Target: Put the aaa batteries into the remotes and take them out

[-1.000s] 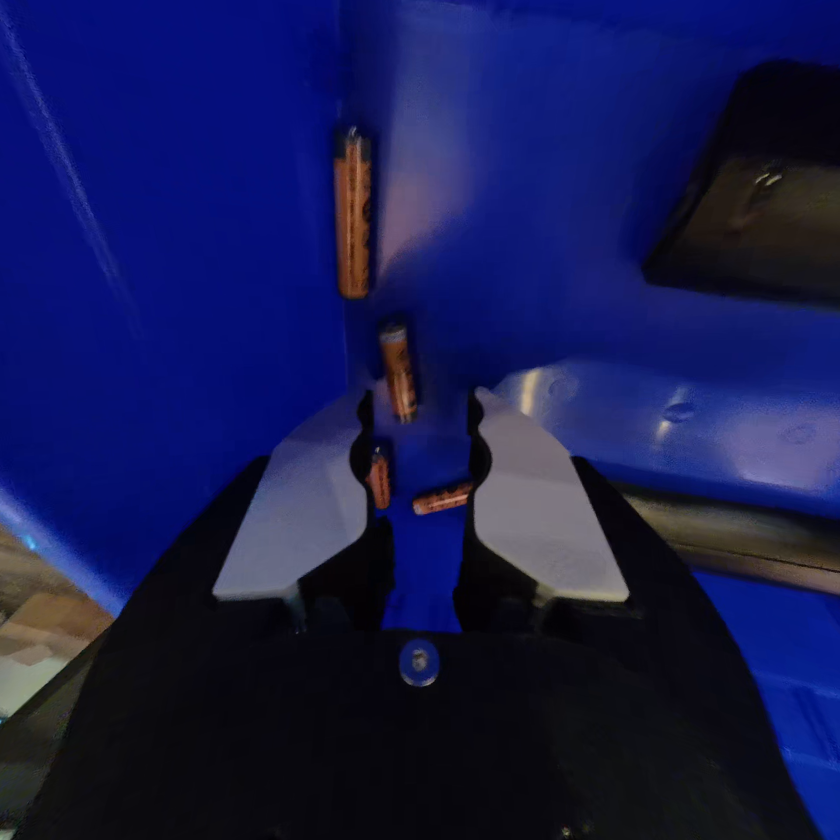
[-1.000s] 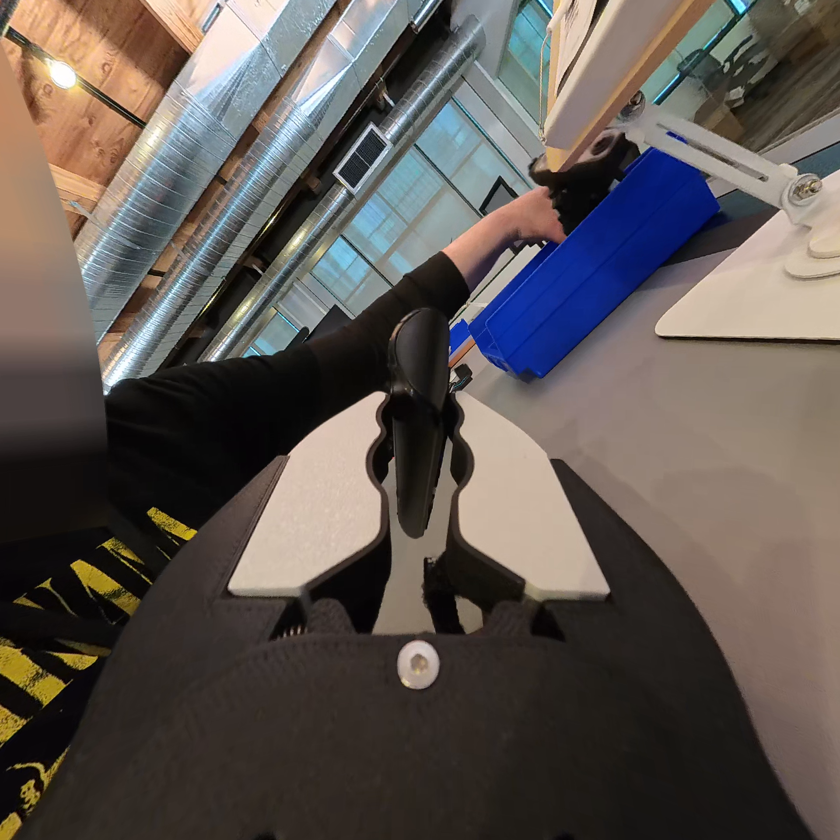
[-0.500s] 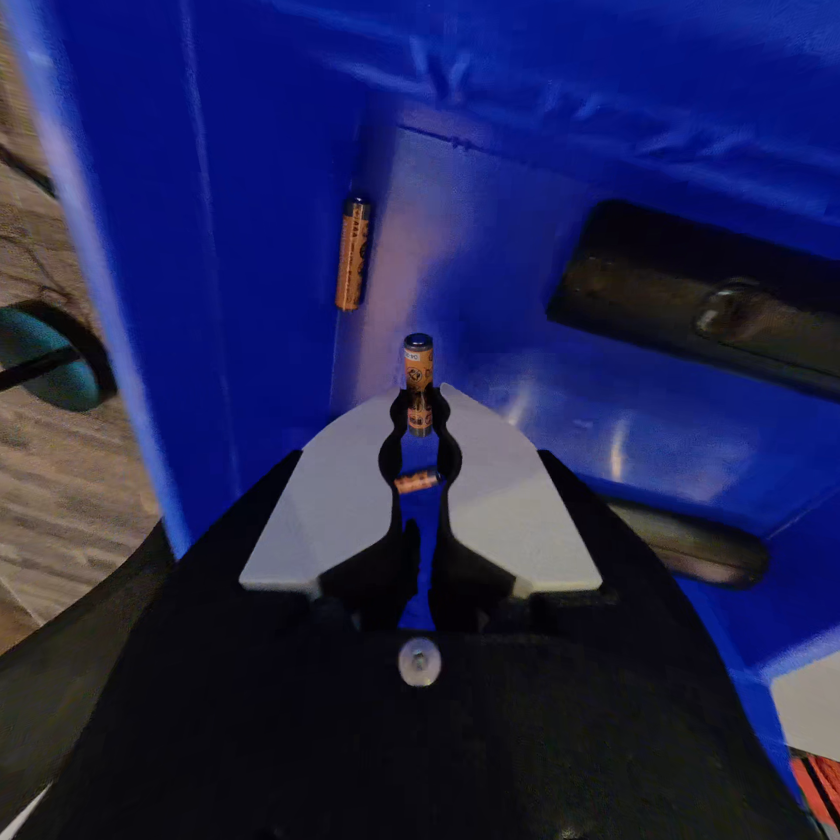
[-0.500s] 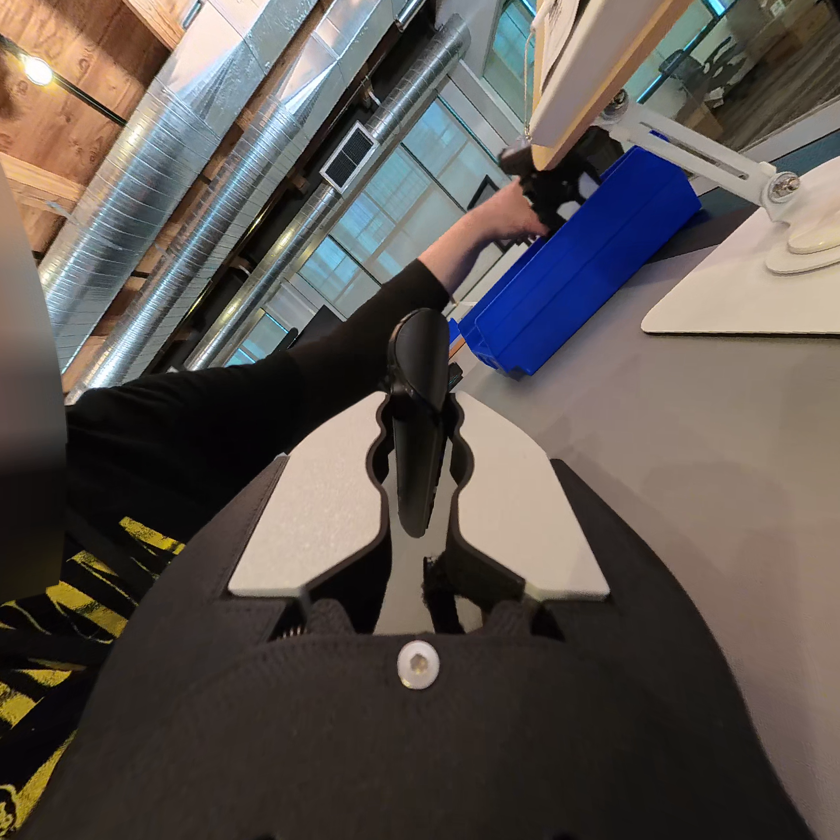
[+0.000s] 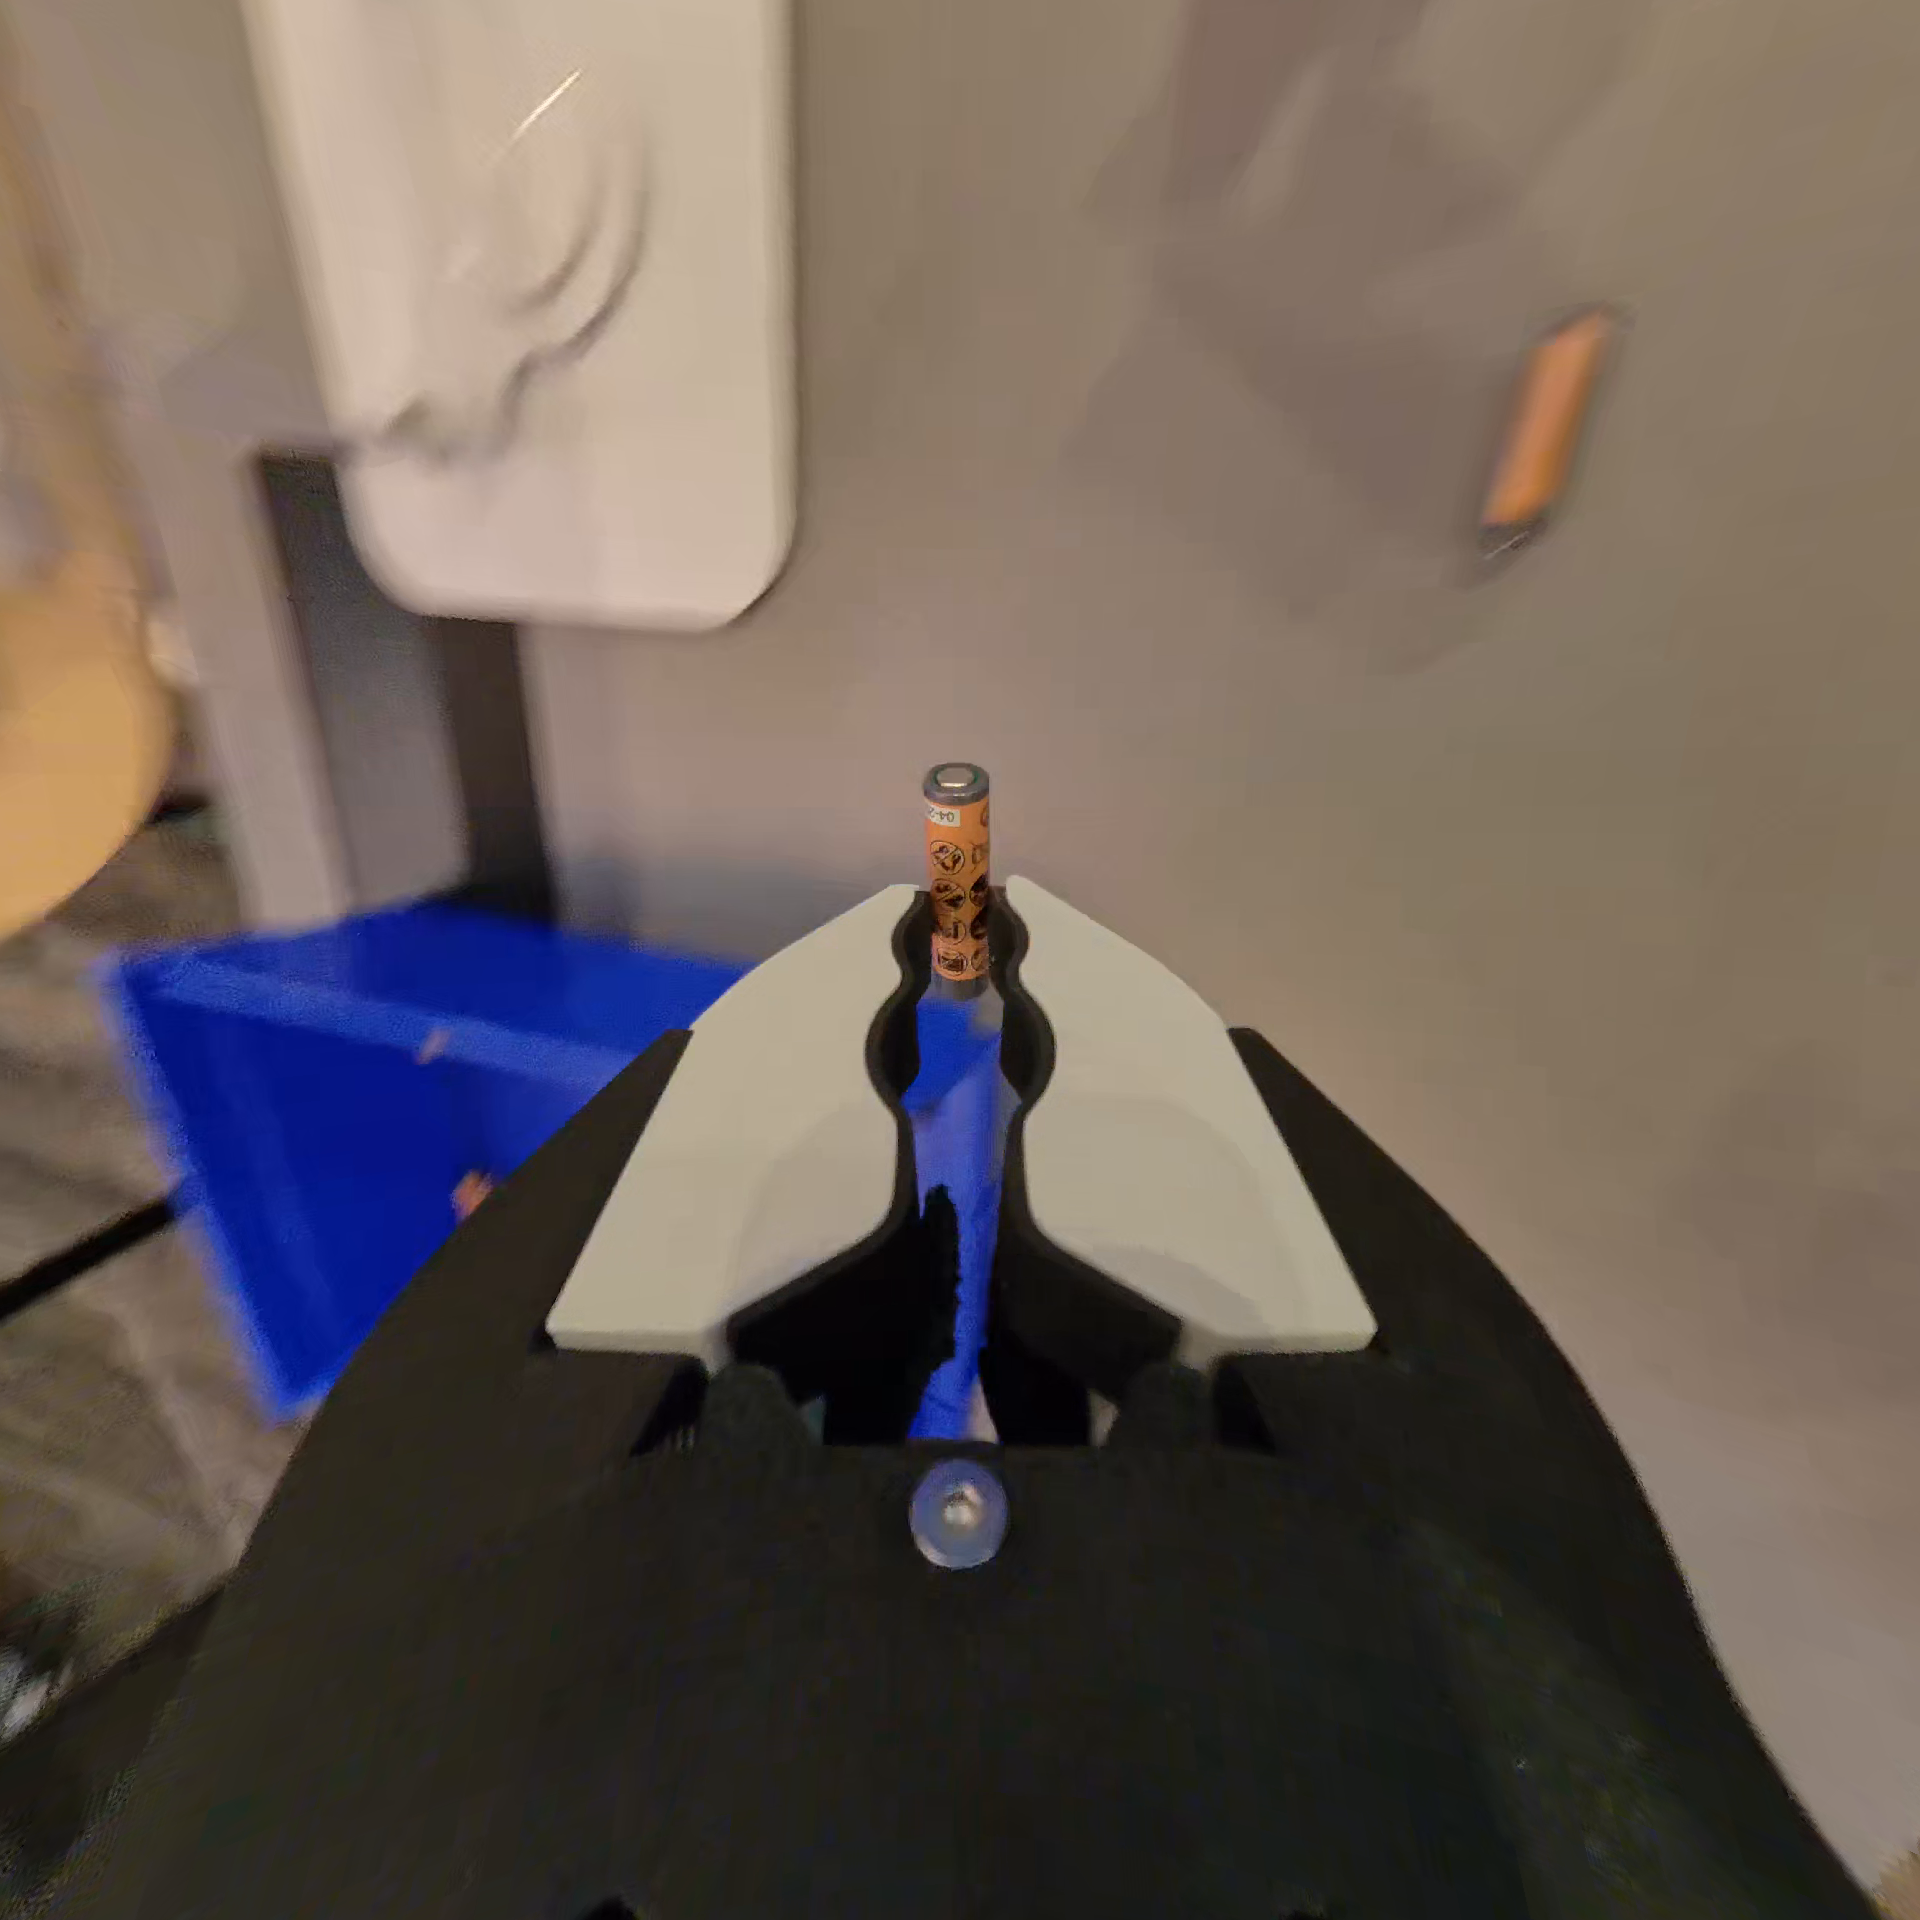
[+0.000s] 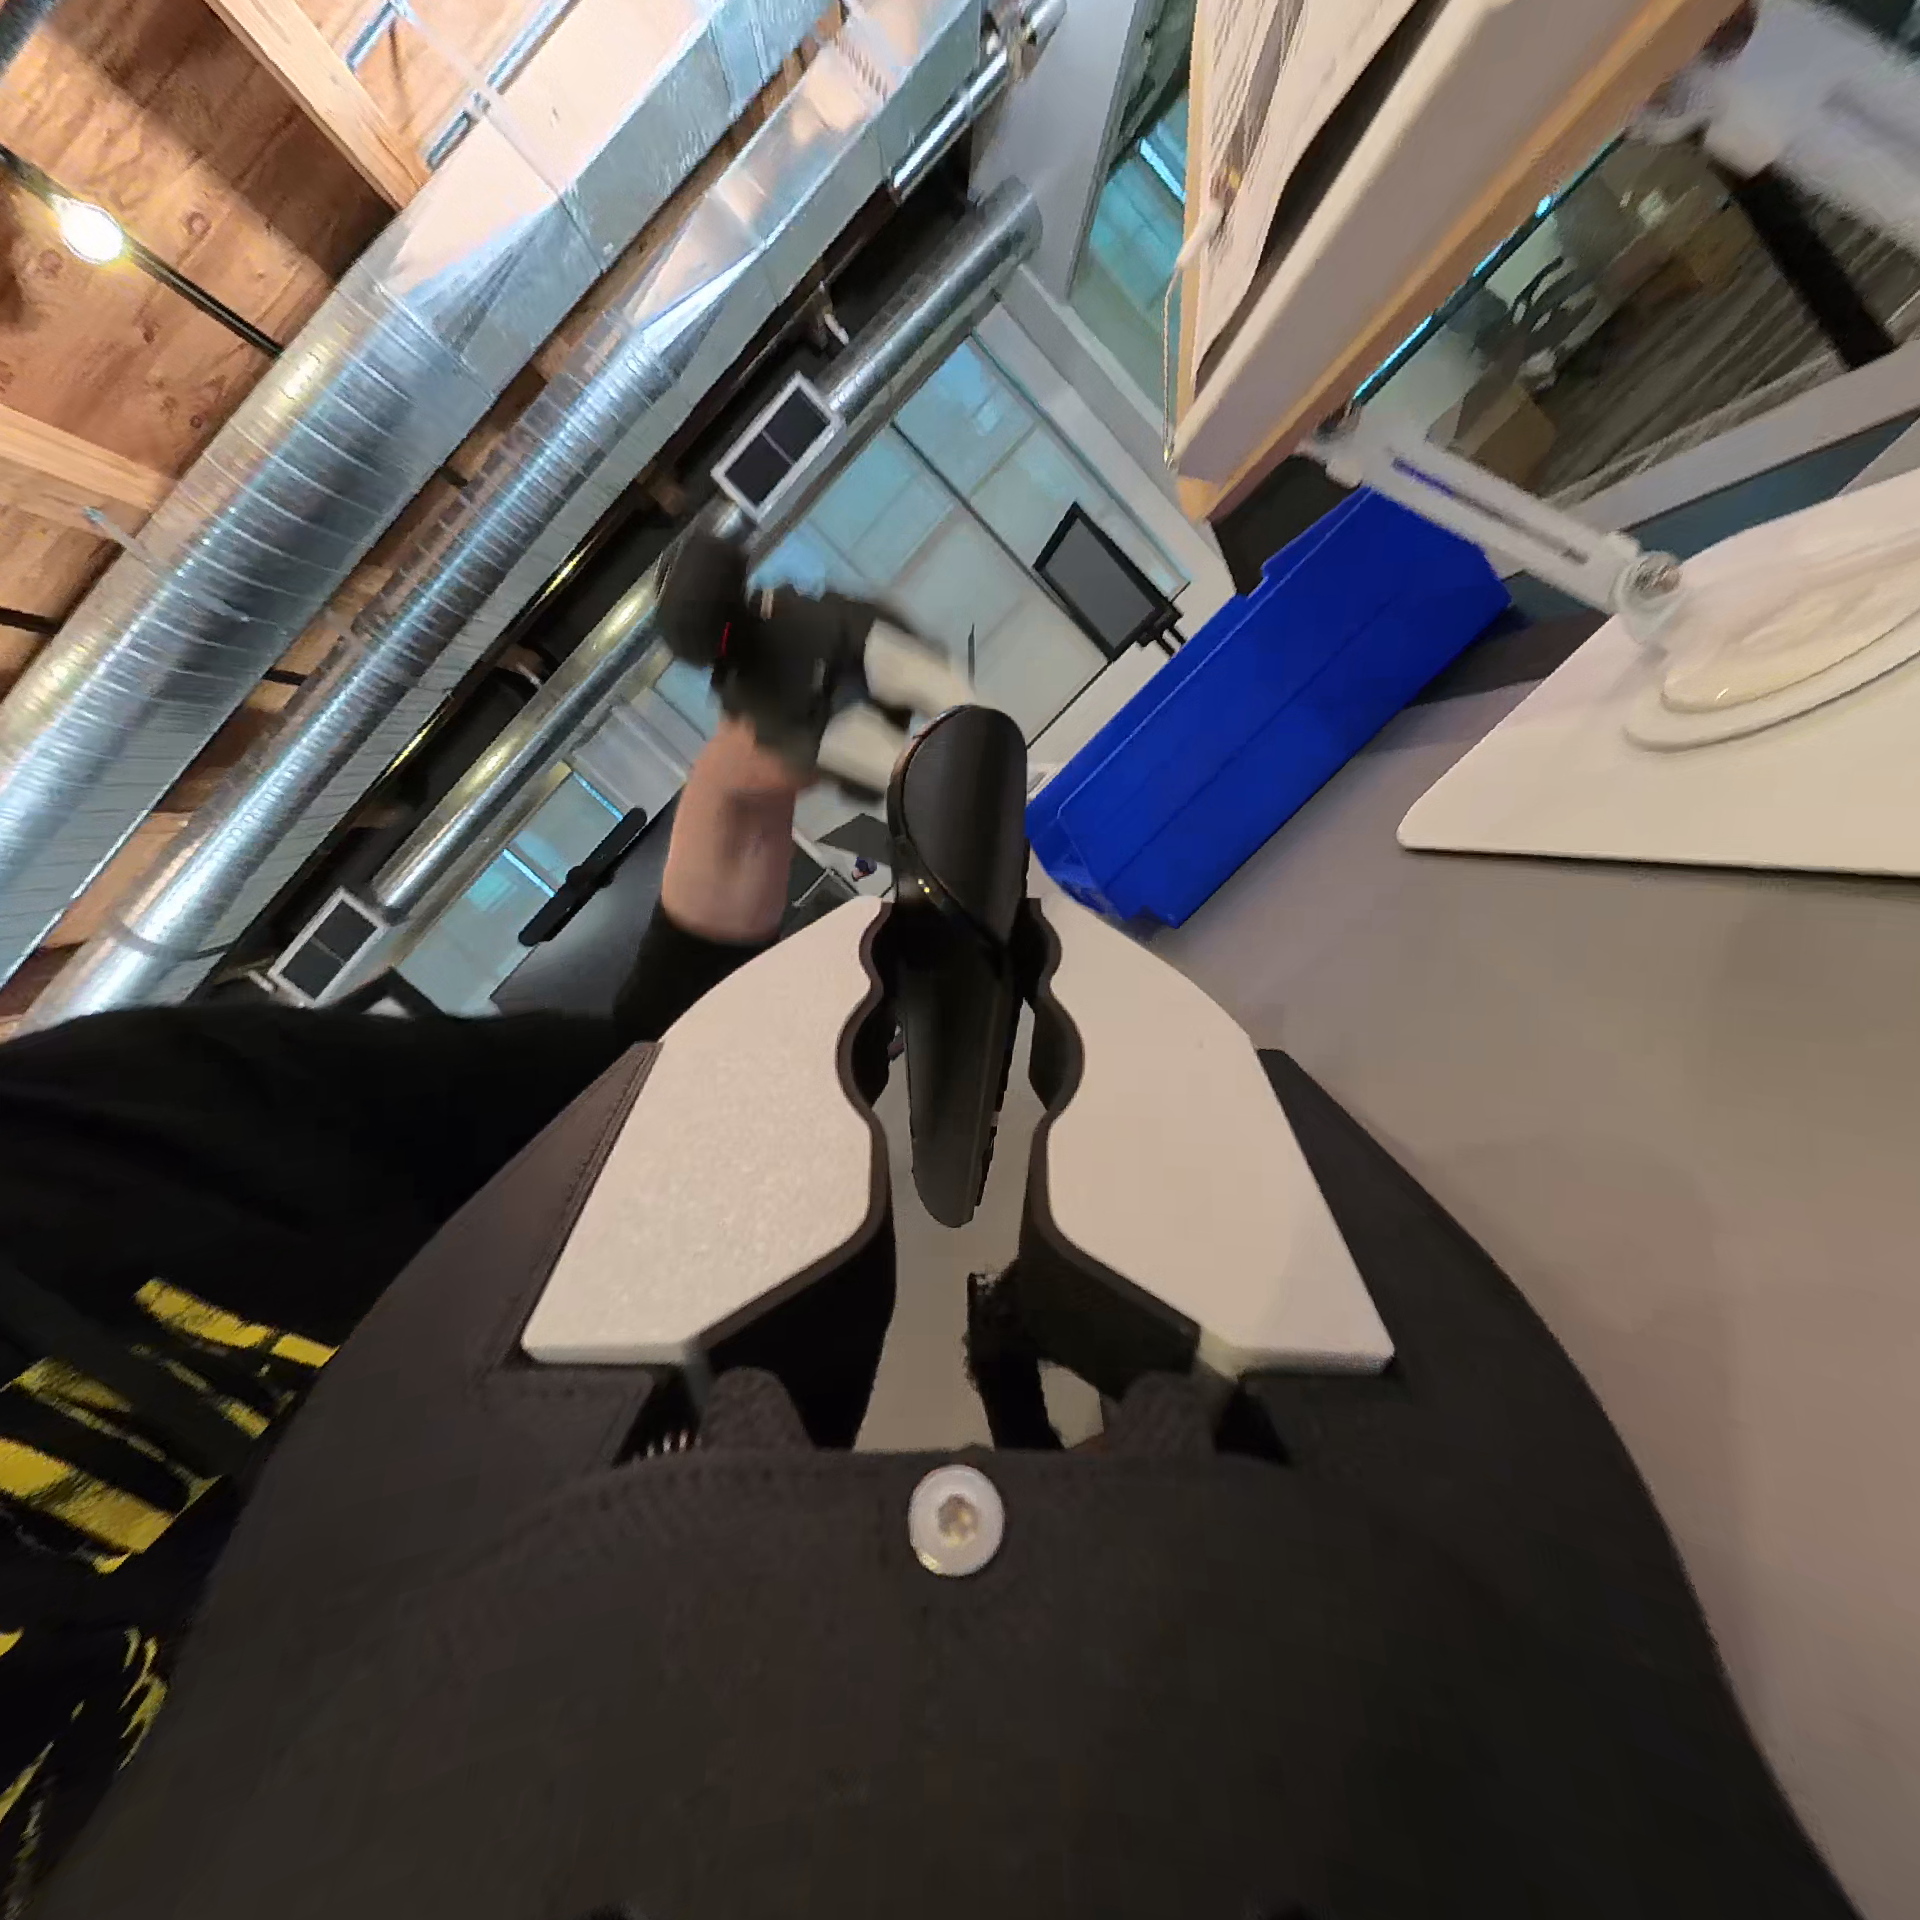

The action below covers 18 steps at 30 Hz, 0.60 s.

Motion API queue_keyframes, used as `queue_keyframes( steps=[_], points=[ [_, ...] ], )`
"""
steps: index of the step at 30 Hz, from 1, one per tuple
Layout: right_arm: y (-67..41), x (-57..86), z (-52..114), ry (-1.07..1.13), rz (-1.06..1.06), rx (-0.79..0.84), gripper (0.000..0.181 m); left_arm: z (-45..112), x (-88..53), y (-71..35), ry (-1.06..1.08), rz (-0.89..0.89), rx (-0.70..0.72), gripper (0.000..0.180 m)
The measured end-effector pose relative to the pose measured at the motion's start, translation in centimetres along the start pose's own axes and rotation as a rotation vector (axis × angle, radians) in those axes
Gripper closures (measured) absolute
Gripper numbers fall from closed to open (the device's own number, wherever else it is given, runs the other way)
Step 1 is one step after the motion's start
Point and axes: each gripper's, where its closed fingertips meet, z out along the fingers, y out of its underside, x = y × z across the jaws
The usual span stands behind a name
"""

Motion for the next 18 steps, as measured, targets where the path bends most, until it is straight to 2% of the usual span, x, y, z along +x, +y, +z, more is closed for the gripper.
queue_keyframes(
  steps=[2, 7, 12, 18],
  points=[
    [-0.3, 0.0, -0.3, 0.009, -0.006, 0.011, 0.159, 2.4, 4.4, -3.6, 0.1, 0.023, 0.055, 0.168],
    [-0.7, 0.3, -0.7, 0.034, -0.022, 0.018, 0.159, 8.0, 9.7, -6.8, 0.236, 0.079, -0.001, 0.168],
    [-0.9, 0.2, -0.8, 0.034, -0.027, 0.024, 0.159, 10.8, 10.2, -7.0, 0.288, 0.09, -0.051, 0.168],
    [-0.8, -0.4, -0.5, 0.013, -0.029, 0.018, 0.159, 11.6, 10.6, -7.4, 0.338, 0.074, -0.043, 0.168]
  ],
)
